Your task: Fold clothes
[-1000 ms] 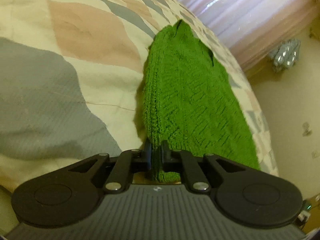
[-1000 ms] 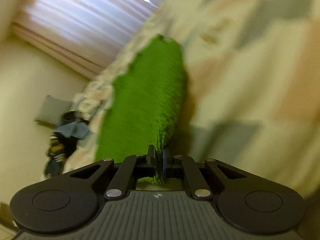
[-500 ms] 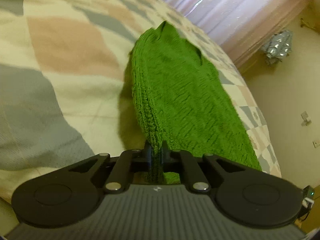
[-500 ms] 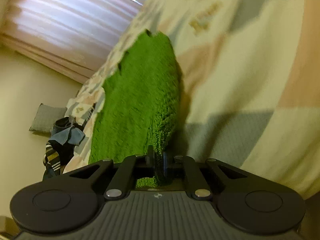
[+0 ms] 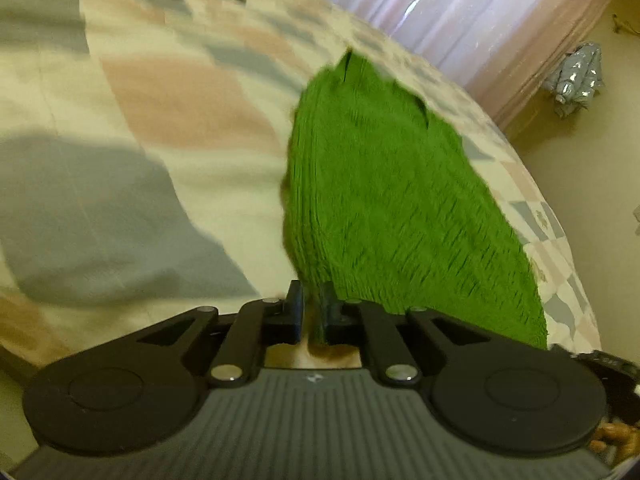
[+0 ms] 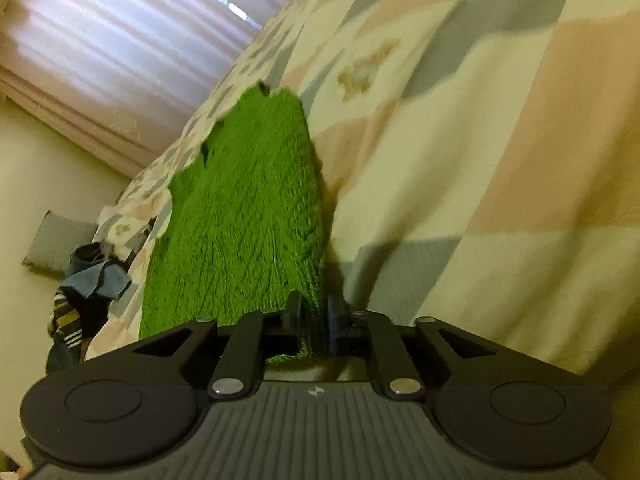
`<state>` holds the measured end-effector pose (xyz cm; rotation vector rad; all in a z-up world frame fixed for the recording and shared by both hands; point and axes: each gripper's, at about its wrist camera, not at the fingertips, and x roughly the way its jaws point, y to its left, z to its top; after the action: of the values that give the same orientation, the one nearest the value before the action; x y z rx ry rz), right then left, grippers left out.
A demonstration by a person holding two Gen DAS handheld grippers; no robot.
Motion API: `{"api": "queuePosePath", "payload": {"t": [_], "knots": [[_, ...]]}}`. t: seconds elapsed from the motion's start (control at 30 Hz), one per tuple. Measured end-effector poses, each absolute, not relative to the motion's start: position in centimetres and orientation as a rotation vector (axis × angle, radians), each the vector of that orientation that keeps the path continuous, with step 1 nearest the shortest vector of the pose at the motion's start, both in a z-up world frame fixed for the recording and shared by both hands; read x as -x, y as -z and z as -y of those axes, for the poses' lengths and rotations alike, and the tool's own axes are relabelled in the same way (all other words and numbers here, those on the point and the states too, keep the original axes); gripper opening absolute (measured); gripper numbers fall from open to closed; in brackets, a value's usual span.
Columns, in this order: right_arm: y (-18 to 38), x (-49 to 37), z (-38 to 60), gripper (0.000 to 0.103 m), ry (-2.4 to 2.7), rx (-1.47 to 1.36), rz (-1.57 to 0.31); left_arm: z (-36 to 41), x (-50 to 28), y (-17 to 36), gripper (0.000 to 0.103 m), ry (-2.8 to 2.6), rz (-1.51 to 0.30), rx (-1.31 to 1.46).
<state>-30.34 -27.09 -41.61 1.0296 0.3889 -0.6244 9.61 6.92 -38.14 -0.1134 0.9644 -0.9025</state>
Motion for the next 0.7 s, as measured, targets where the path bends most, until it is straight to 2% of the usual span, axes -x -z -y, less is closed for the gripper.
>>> {"api": "queuePosePath", "payload": {"t": [0.13,0.2,0.23,0.3,0.37,0.4,0.47,0.53,0.57,0.6,0.63,0.67,0.7], "knots": [[37.4,30.0,24.5,0.017,0.683,-0.768,-0.345,-5.8,-8.1,35.6,0.008,0.978,-0.881,0.109],[36.4,28.1,23.1,0.017,0.656,-0.633,-0.369,-3.6,-6.8,35.8,0.017,0.996,-0.865,0.036],[36.5,27.1,22.4,0.017,0.644,-0.582,-0.399,-2.5,-6.2,36.1,0.017,1.000,-0.862,-0.003],[37.7,25.8,21.9,0.017,0.635,-0.560,-0.456,-1.2,-5.5,37.8,0.021,0.994,-0.882,-0.054],[39.2,24.8,21.7,0.016,0.639,-0.560,-0.519,-0.7,-5.4,39.9,0.019,0.937,-0.928,-0.099],[40.1,24.5,21.6,0.012,0.658,-0.574,-0.558,-1.1,-5.3,40.5,0.021,0.932,-0.923,-0.095],[41.1,25.1,21.4,0.007,0.668,-0.601,-0.569,-2.1,-4.8,40.8,0.022,0.923,-0.918,-0.083],[41.4,25.9,21.0,0.007,0.669,-0.622,-0.566,-2.4,-4.2,40.1,0.024,0.899,-0.919,-0.092],[41.1,26.2,20.8,0.008,0.670,-0.626,-0.569,-2.4,-3.6,39.6,0.032,0.887,-0.918,-0.104],[40.7,26.3,20.6,0.013,0.674,-0.625,-0.572,-2.4,-3.1,39.1,0.045,0.875,-0.916,-0.115],[40.2,26.3,20.2,0.016,0.680,-0.620,-0.573,-2.3,-2.5,38.4,0.055,0.865,-0.905,-0.130],[39.6,26.4,19.9,0.024,0.686,-0.616,-0.575,-2.0,-1.7,37.6,0.064,0.854,-0.881,-0.157],[39.0,26.4,19.4,0.031,0.698,-0.602,-0.576,-1.6,-1.1,36.9,0.064,0.856,-0.852,-0.182]]}}
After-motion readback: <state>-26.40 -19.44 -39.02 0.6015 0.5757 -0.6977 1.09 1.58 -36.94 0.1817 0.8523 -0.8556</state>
